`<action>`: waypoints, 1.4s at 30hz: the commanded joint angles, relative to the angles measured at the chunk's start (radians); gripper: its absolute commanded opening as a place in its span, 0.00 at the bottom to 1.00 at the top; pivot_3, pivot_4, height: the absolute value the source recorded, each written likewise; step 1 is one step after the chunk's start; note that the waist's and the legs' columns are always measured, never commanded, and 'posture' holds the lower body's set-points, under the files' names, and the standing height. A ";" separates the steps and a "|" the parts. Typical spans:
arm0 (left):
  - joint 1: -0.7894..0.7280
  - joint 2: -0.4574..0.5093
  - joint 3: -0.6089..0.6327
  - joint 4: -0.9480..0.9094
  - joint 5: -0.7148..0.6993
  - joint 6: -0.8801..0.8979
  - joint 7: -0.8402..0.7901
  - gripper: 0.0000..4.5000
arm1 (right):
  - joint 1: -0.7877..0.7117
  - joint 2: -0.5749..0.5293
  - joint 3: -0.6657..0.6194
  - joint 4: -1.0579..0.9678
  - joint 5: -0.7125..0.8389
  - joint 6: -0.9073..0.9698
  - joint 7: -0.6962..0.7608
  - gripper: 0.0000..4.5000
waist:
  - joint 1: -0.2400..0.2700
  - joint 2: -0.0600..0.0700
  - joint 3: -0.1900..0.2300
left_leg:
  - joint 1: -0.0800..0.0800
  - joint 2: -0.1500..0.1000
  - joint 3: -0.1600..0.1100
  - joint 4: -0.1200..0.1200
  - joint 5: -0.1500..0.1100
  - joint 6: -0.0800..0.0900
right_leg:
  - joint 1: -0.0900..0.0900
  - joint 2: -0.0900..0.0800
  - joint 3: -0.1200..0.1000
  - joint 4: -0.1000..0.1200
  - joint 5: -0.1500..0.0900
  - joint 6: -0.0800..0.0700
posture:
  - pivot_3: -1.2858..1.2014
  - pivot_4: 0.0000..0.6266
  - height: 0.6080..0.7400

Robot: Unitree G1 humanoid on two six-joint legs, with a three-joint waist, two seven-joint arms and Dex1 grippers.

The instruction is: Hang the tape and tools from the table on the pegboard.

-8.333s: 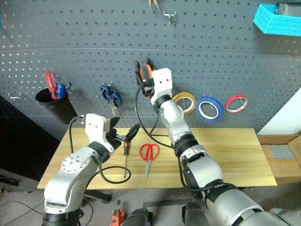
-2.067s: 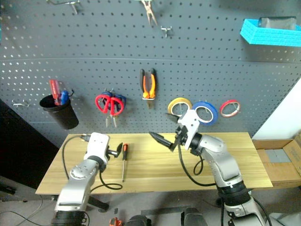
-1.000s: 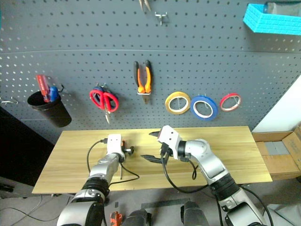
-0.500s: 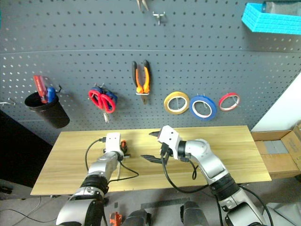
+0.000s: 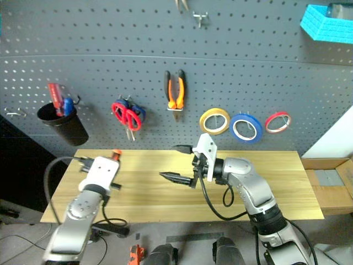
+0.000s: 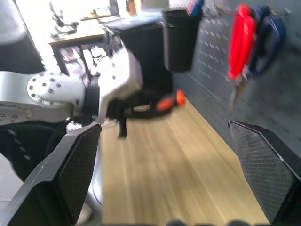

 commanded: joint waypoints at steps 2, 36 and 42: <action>-0.087 0.096 0.115 -0.109 0.089 -0.094 0.042 0.21 | -0.052 0.075 -0.043 -0.079 0.093 0.058 -0.067 1.00 | 0.017 0.000 -0.005 | 0.001 -0.001 -0.002 0.000 0.001 0.000 | 0.001 0.000 -0.002 0.001 0.000 0.000 | 0.55 0.13 1.00; -0.957 0.134 0.164 0.930 -0.168 -0.474 0.080 0.21 | -0.192 0.255 0.006 0.027 -0.002 -0.018 -0.214 1.00 | 0.010 -0.005 -0.025 | 0.002 -0.003 0.000 0.003 0.006 -0.007 | 0.001 0.013 -0.004 0.006 0.001 -0.002 | 0.53 0.15 1.00; -0.831 0.117 0.182 0.790 -0.185 -0.409 0.098 0.21 | -0.188 0.267 0.006 0.026 -0.003 -0.017 -0.218 1.00 | 0.006 -0.005 -0.025 | 0.002 -0.003 -0.002 0.004 0.006 -0.007 | -0.001 0.013 -0.003 0.013 0.001 -0.002 | 0.54 0.16 1.00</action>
